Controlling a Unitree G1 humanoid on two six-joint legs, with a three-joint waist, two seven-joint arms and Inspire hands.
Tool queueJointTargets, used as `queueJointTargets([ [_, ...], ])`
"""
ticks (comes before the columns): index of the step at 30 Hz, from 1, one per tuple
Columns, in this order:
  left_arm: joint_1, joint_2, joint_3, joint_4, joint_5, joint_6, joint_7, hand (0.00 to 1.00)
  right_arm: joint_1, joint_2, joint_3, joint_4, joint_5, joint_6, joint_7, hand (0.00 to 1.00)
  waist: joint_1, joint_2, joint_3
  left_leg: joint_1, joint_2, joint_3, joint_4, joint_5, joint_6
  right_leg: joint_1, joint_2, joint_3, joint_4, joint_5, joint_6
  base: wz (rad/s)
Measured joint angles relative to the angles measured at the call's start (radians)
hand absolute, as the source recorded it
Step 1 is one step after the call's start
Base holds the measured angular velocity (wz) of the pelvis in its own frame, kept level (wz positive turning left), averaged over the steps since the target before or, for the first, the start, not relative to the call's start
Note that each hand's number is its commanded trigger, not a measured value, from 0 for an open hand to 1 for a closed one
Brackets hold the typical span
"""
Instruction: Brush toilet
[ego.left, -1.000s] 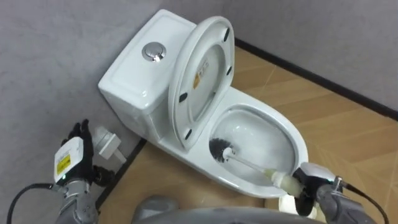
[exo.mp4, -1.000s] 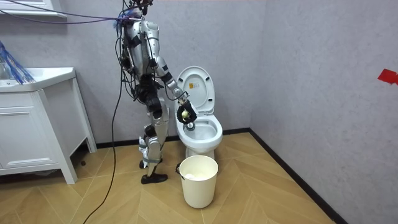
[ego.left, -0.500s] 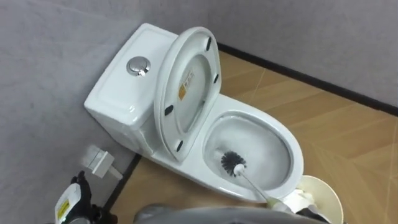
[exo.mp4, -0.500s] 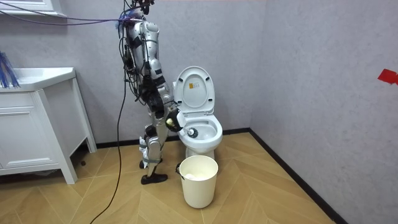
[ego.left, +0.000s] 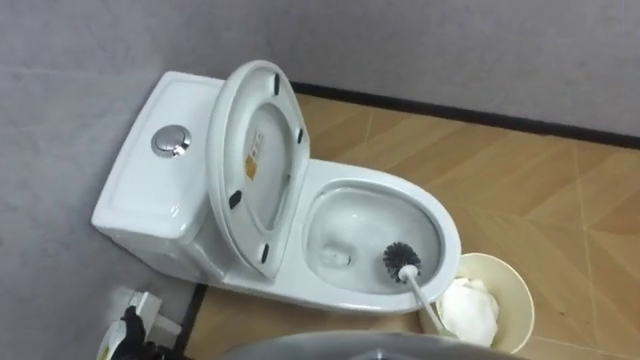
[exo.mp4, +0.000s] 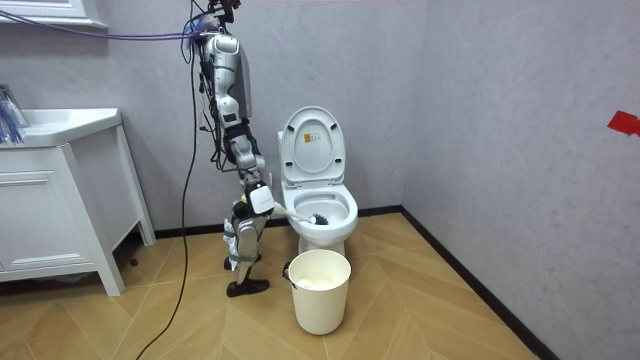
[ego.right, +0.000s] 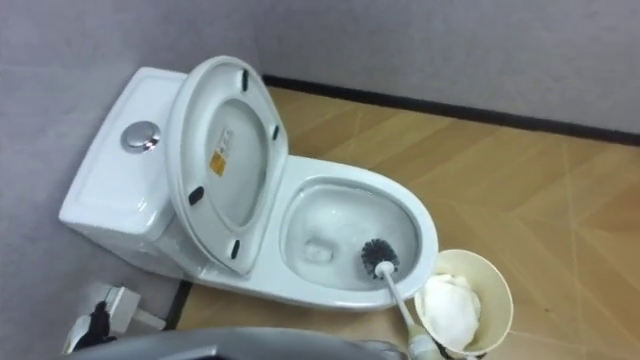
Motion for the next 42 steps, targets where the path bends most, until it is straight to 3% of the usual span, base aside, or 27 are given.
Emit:
queueJointTargets([
  [5, -0.022, -0.013, -0.004, -0.003, 0.031, 0.002, -0.025, 0.00, -0.003, 0.004, -0.001, -0.012, -0.021, 0.003, -0.002, 1.00, -0.034, 0.012, -0.0042, 0.000, 0.006, 0.040, -0.002, -0.012, 0.008, -0.018, 0.013, 0.036, 0.008, 0.008, 0.005, -0.19],
  [14, -0.054, -0.015, -0.020, 0.051, 0.027, 0.017, -0.057, 0.00, -0.016, 0.007, 0.001, -0.025, -0.036, 0.002, -0.027, 1.00, -0.035, 0.032, -0.0038, 0.008, 0.017, 0.107, -0.030, -0.026, 0.013, -0.073, 0.031, 0.104, 0.054, 0.009, 0.009, -0.24],
  [22, -0.066, -0.031, -0.030, 0.070, -0.005, 0.018, -0.019, 0.00, 0.014, 0.037, 0.001, -0.085, -0.006, -0.010, -0.105, 1.00, -0.045, 0.035, -0.0071, -0.001, 0.016, 0.125, -0.025, -0.027, 0.014, -0.089, 0.031, 0.117, 0.063, 0.009, 0.010, -0.07],
  [25, -0.064, -0.030, -0.047, 0.067, -0.011, 0.012, -0.013, 0.00, 0.031, 0.037, 0.001, -0.138, -0.017, -0.023, -0.162, 1.00, -0.048, 0.037, -0.0068, -0.004, 0.015, 0.133, -0.019, -0.027, 0.013, -0.093, 0.030, 0.125, 0.063, 0.009, 0.010, -0.08],
  [30, -0.066, -0.027, -0.058, 0.068, -0.010, -0.002, -0.001, 0.00, 0.024, 0.036, -0.015, -0.188, -0.059, -0.080, -0.259, 1.00, -0.050, 0.033, -0.0037, -0.021, 0.015, 0.134, -0.014, -0.026, 0.014, -0.110, 0.030, 0.133, 0.067, 0.008, 0.011, -0.02],
  [33, -0.066, -0.024, -0.058, 0.067, -0.010, -0.003, -0.001, 0.00, 0.023, 0.036, -0.059, -0.257, -0.048, -0.097, -0.339, 1.00, -0.049, 0.033, -0.0011, -0.023, 0.015, 0.138, -0.015, -0.026, 0.014, -0.116, 0.033, 0.145, 0.066, 0.009, 0.013, -0.08],
  [37, -0.065, -0.024, -0.058, 0.067, -0.010, -0.012, 0.004, 0.00, 0.021, 0.033, -0.111, -0.312, 0.018, -0.150, -0.442, 1.00, -0.049, 0.031, 0.0029, -0.025, 0.015, 0.140, -0.015, -0.026, 0.014, -0.117, 0.033, 0.143, 0.063, 0.010, 0.014, 0.00],
  [42, -0.062, -0.024, -0.058, 0.067, -0.010, -0.019, 0.005, 0.00, 0.026, 0.033, -0.116, -0.325, 0.047, -0.170, -0.493, 1.00, -0.049, 0.032, 0.0029, -0.031, 0.015, 0.140, -0.015, -0.026, 0.013, -0.117, 0.033, 0.141, 0.053, 0.012, 0.014, 0.00],
])
